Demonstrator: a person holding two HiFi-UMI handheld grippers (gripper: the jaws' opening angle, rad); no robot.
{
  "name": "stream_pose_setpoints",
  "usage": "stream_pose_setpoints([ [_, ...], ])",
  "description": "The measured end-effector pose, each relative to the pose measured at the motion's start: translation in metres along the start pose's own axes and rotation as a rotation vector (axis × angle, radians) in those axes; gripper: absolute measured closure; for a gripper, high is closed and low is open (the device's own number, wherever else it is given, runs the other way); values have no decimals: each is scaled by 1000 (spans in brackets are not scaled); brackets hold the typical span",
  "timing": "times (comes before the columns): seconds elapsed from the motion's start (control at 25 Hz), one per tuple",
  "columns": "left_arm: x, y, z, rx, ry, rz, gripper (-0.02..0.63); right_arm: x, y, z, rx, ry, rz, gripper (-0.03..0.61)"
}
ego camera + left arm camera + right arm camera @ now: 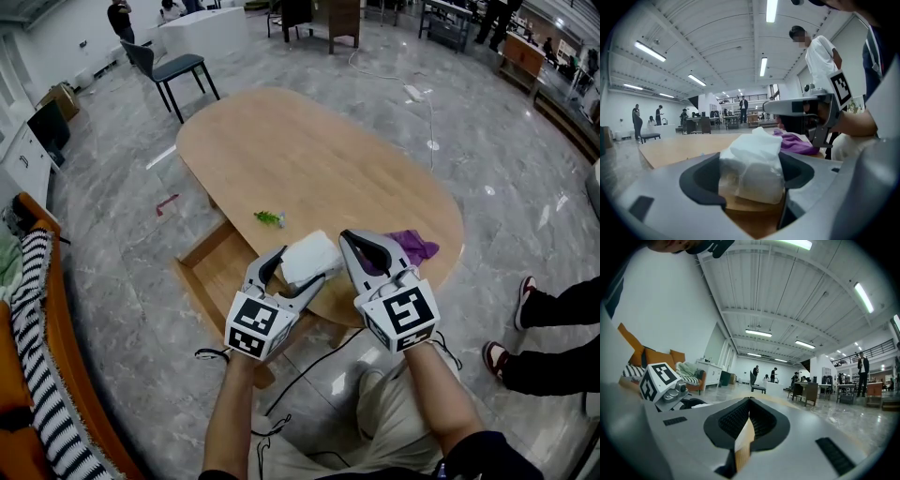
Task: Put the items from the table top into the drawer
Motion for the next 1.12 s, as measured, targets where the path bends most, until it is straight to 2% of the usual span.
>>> stream_pose_setpoints([
  [0.24, -23, -10, -2, -17, 10, -50, 255, 2, -12, -6, -6, 9, -22, 561],
  [0.72, -80, -31, 23, -108, 4, -155, 255, 9, -39, -17, -19, 19, -60, 561],
  [1.12, -106, -27, 55, -143, -41, -176, 255, 12, -65, -22, -37, 22, -91, 561],
])
Point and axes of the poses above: the fingertips, and each gripper's own axes: x forward along the fingers, y to its right, z out of its underside, the point moved 4 cm from there along -x, backward along the fingers, and after that the axes turned 2 degrees about z, right-handed, at the moved point
